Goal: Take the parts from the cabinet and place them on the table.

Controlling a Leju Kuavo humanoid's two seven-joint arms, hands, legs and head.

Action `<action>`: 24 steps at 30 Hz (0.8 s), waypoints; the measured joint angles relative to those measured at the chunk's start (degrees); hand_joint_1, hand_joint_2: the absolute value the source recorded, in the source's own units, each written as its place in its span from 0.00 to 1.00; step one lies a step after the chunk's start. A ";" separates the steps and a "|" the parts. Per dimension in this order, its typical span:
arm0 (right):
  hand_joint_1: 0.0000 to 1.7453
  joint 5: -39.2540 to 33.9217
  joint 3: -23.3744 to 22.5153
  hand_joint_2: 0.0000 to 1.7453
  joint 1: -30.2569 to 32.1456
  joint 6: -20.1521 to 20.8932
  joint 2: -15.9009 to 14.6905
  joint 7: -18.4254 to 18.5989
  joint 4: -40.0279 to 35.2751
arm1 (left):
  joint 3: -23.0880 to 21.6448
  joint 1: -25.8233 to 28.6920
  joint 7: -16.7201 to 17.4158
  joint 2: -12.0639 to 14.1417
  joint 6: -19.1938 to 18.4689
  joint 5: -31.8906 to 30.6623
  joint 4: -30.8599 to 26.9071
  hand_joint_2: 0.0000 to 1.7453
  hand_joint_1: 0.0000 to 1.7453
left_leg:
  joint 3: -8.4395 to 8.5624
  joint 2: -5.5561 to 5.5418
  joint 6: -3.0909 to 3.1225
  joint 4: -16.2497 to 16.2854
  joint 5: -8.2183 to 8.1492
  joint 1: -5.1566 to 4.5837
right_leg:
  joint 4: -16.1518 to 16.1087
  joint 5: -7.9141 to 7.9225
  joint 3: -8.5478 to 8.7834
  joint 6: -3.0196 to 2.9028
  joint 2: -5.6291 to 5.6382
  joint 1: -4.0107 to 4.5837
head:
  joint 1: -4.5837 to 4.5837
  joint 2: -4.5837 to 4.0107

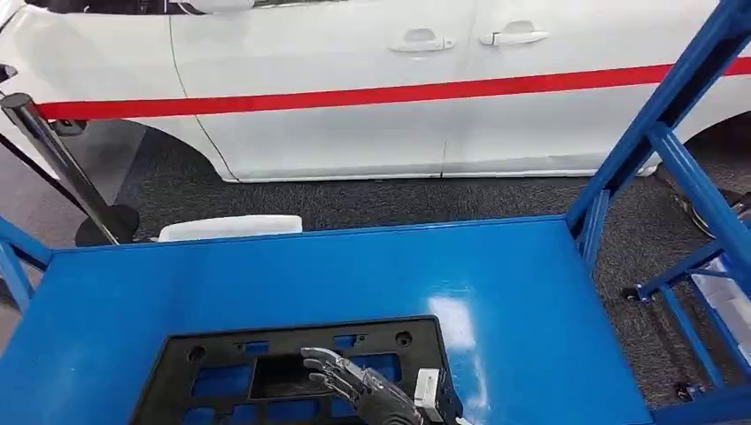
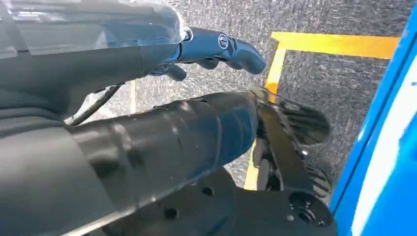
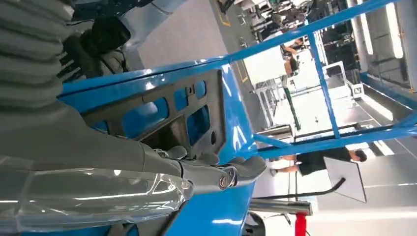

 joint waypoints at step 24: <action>0.00 -0.61 0.02 1.00 -0.27 0.33 -0.37 0.02 0.24 | 0.15 -0.73 0.00 0.35 -0.94 0.59 0.02 0.00 0.00 | -3.37 0.27 -1.16 2.42 -1.65 0.53 | 0.22 -1.56 1.21 0.96 -0.40 -1.70 | -0.02 0.00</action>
